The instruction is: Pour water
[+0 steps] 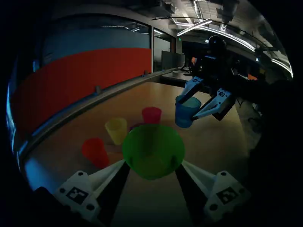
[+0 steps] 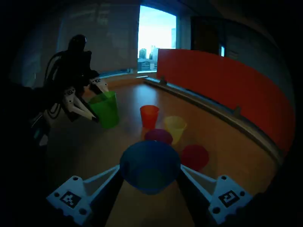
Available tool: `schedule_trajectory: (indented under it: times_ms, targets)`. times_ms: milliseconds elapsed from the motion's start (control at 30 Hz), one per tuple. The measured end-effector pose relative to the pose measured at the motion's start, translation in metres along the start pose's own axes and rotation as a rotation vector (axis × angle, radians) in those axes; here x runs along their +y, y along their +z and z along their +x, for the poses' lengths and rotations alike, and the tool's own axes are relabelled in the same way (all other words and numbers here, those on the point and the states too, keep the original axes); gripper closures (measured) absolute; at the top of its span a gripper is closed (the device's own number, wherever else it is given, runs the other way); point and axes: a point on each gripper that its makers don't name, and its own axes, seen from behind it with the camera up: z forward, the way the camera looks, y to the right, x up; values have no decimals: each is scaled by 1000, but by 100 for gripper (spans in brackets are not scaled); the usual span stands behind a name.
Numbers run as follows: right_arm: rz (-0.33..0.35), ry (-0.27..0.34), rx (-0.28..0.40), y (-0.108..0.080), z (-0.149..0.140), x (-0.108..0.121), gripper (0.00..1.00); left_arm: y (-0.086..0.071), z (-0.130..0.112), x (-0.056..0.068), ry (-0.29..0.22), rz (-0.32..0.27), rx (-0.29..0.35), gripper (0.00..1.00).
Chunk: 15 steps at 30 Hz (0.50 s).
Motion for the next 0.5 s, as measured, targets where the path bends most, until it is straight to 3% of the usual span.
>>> schedule_trajectory:
  times_ms: [500]
  targets:
    - [-29,-13,90,-29,31,-15,11,-22,31,14,42,37,64,21]
